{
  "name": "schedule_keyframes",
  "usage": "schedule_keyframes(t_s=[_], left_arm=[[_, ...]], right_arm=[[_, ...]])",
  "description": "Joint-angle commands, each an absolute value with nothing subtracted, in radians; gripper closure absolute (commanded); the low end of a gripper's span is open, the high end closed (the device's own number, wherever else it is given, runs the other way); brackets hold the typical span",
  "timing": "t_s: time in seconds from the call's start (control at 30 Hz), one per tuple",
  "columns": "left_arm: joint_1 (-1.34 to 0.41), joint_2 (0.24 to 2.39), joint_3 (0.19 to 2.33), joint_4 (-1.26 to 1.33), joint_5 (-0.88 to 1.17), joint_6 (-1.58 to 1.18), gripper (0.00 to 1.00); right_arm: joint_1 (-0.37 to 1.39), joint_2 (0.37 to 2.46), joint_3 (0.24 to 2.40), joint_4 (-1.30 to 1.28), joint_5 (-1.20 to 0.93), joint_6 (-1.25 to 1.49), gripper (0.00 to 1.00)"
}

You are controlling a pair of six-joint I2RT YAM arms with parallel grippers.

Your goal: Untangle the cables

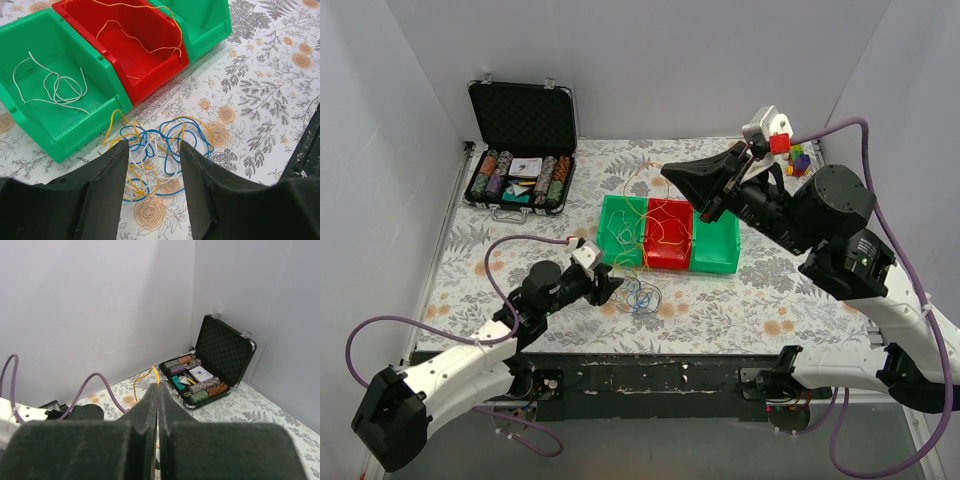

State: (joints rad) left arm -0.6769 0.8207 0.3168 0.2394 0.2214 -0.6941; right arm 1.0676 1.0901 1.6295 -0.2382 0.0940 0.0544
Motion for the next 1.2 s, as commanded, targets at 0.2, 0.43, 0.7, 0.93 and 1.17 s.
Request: schedule_keyframes(t_s=[0.2, 0.43, 0.7, 0.93, 1.17], left_arm=[[-0.681, 0.738, 0.411, 0.072, 0.265, -0.531, 0.46], [-0.680, 0.692, 0.425, -0.038, 0.215, -0.457, 0.43], [-0.677, 0.672, 0.413, -0.026, 0.140, -0.410, 0.35], [-0.664, 0.667, 0.428, -0.035, 0.169, -0.423, 0.35], [-0.660, 0.672, 0.440, -0.031, 0.189, -0.402, 0.35]], right_arm=[[1.071, 1.175, 1.645, -0.219, 0.311, -0.061, 0.99], [1.034, 1.215, 1.586, -0.181, 0.382, -0.110, 0.99], [0.881, 1.253, 1.468, -0.134, 0.327, -0.066, 0.99], [0.756, 1.298, 1.356, -0.061, 0.213, -0.018, 0.99], [0.663, 1.376, 1.292, -0.014, 0.130, 0.035, 0.99]])
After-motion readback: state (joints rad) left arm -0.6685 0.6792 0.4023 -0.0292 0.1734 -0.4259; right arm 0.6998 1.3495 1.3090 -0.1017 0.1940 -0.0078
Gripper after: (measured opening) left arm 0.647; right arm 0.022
